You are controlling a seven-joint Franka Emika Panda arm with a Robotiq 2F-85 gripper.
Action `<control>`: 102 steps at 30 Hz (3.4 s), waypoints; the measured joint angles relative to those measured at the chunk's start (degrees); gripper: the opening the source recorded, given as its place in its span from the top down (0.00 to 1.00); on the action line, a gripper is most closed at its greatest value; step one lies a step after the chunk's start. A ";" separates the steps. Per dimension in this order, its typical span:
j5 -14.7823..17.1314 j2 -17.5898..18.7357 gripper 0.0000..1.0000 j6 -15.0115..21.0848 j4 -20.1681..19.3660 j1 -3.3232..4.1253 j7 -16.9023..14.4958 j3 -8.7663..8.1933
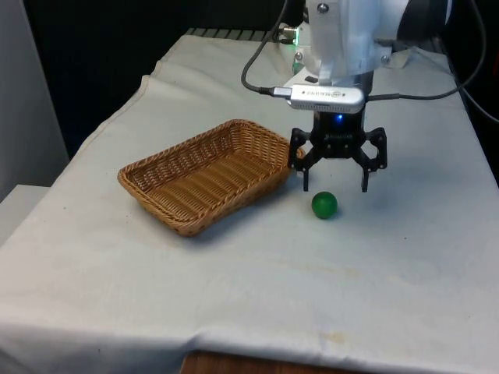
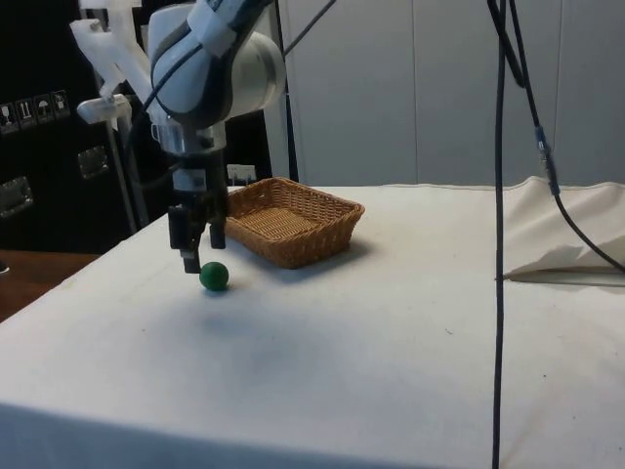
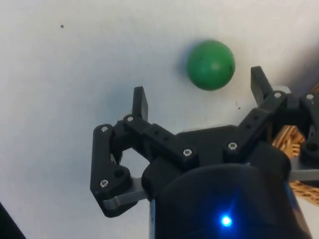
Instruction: Pick up the ball and place it into the basket.
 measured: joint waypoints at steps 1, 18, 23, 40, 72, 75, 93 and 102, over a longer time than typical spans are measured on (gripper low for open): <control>0.06 0.00 0.00 0.06 -0.11 0.00 0.00 0.00; 2.86 3.15 0.00 2.23 0.52 0.00 -1.38 0.29; 3.27 3.61 0.00 2.23 0.97 0.00 -1.72 0.23; 3.27 3.61 0.03 2.23 0.97 0.06 -1.72 0.11; 1.72 -1.95 1.00 -0.06 -1.38 0.97 -1.60 -1.49; 1.09 -3.09 1.00 -0.74 -1.72 1.15 -1.43 -1.83; -3.04 -10.43 1.00 -4.81 -3.84 1.78 -0.52 -3.09; -4.98 -13.64 1.00 -5.96 -5.16 1.83 -0.40 -3.15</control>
